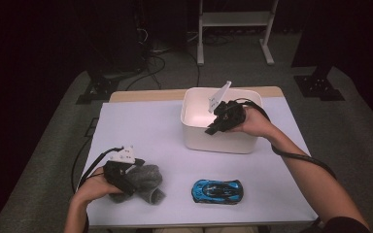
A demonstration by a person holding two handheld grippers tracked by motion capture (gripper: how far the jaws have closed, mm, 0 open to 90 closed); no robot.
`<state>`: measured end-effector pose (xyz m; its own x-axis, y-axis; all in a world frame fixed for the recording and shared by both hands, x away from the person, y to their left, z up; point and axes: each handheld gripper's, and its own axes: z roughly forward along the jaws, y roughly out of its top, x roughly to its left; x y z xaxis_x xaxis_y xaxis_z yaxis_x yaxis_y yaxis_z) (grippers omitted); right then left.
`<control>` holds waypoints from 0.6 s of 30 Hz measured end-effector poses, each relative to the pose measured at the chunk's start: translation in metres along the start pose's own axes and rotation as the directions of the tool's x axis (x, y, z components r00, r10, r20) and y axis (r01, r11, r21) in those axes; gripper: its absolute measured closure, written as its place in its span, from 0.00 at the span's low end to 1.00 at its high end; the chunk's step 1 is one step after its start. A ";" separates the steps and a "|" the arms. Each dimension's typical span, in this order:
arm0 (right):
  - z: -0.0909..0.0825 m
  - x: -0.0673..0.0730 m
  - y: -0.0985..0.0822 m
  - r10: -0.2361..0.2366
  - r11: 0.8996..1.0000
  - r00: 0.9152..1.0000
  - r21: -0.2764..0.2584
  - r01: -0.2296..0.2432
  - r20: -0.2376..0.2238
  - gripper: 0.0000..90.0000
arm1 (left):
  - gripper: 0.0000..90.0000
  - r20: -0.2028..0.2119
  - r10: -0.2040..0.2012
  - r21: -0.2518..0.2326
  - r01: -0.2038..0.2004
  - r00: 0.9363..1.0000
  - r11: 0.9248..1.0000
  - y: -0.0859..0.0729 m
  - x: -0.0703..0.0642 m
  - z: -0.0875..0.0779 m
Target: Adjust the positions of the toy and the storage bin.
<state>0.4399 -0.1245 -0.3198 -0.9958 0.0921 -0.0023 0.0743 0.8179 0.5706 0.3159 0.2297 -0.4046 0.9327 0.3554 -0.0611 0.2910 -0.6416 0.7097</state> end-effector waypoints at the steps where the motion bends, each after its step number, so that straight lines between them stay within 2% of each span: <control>1: 0.001 0.001 0.002 -0.005 1.000 1.000 -0.002 0.005 -0.009 0.96 | 0.10 0.000 0.000 -0.001 0.000 1.000 1.000 0.000 0.000 0.000; 10: 0.008 0.015 0.017 -0.056 0.998 0.997 -0.006 0.056 -0.047 0.96 | 0.10 0.003 0.001 -0.005 -0.001 1.000 1.000 0.000 -0.001 -0.001; 18: 0.012 0.023 0.022 -0.087 0.996 0.994 -0.001 0.087 -0.062 0.96 | 0.10 0.006 0.000 -0.005 0.000 1.000 1.000 -0.001 -0.001 -0.002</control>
<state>0.4190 -0.0974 -0.3176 -0.9999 -0.0142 -0.0011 -0.0123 0.8221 0.5692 0.3147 0.2312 -0.4037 0.9338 0.3519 -0.0652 0.2903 -0.6382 0.7130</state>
